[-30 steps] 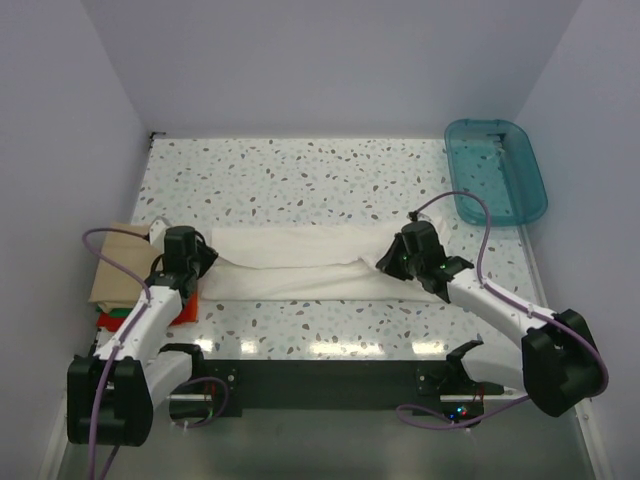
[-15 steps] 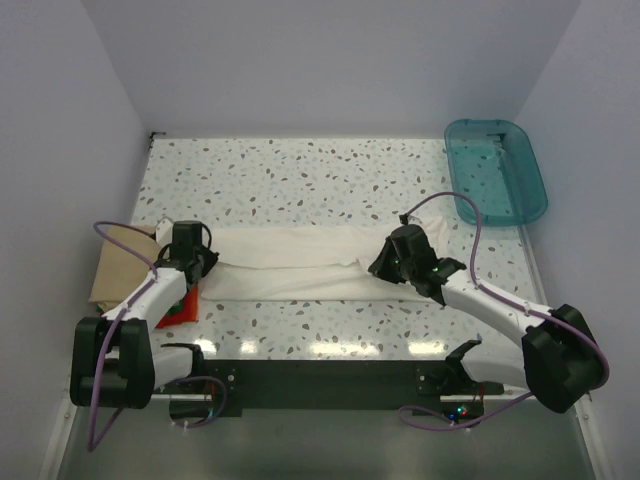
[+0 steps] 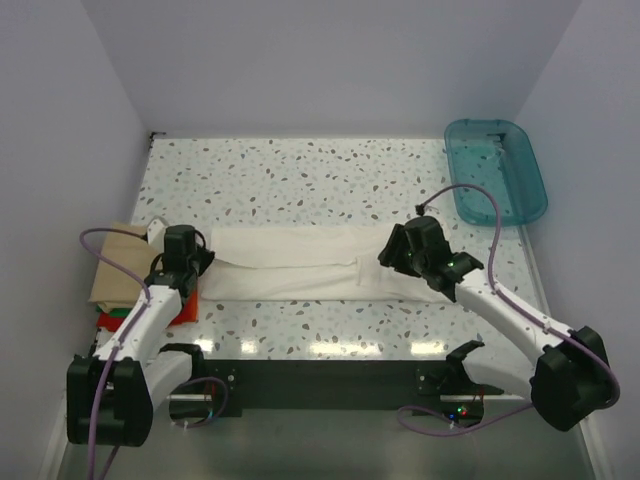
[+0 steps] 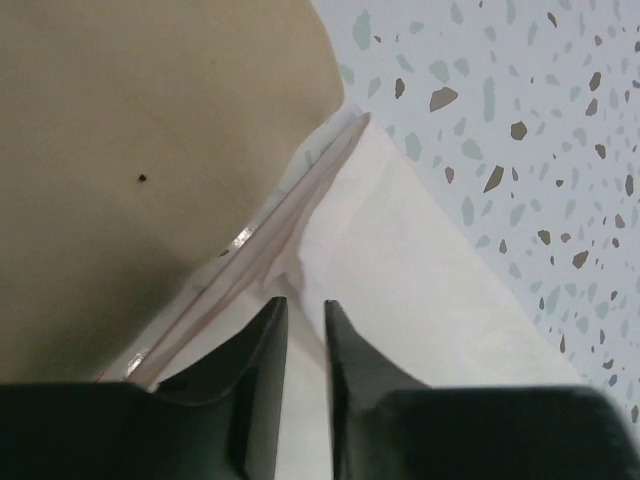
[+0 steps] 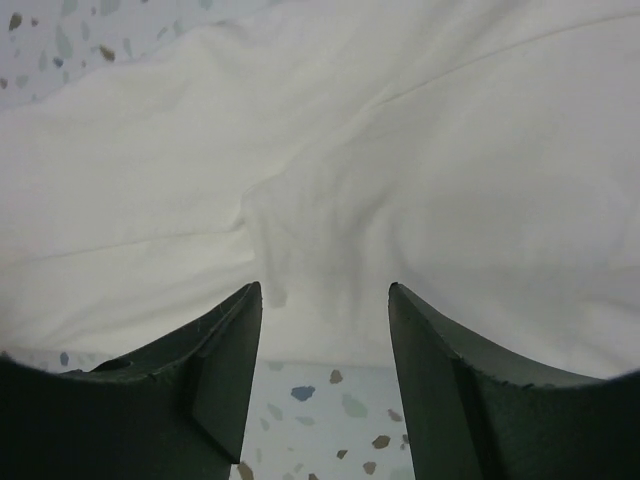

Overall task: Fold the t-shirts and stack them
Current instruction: Fold the tshirt

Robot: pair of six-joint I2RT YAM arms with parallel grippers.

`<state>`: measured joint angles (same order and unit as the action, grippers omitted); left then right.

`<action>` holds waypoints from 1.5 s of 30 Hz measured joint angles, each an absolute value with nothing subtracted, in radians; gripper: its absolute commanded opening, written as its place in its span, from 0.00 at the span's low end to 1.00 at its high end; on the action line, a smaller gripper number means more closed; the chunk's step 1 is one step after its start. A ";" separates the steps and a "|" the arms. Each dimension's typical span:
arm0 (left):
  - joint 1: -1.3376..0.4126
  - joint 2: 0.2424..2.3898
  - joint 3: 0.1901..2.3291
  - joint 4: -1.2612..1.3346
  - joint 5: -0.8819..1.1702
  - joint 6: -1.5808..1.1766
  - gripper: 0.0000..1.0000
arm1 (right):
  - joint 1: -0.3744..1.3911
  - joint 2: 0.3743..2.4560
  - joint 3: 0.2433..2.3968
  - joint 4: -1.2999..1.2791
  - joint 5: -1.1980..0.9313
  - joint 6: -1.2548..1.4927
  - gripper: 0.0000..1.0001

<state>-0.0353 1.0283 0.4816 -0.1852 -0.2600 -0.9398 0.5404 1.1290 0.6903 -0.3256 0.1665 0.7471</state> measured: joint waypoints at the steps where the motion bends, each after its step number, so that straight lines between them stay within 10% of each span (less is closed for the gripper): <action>1: -0.036 1.014 0.475 -0.188 -0.263 -0.935 0.33 | 0.506 1.116 0.690 -0.338 0.164 0.735 0.57; 9: -0.036 0.918 0.452 -0.207 -0.276 -0.928 0.35 | 0.196 1.108 0.690 -0.382 0.088 0.645 0.60; 30: -0.133 1.350 0.576 -0.073 -0.215 -0.924 0.12 | 0.090 1.371 0.692 -0.321 0.024 0.616 0.56; 45: -0.140 1.409 0.553 -0.039 -0.281 -0.961 0.13 | 0.006 1.457 0.722 -0.303 0.013 0.610 0.54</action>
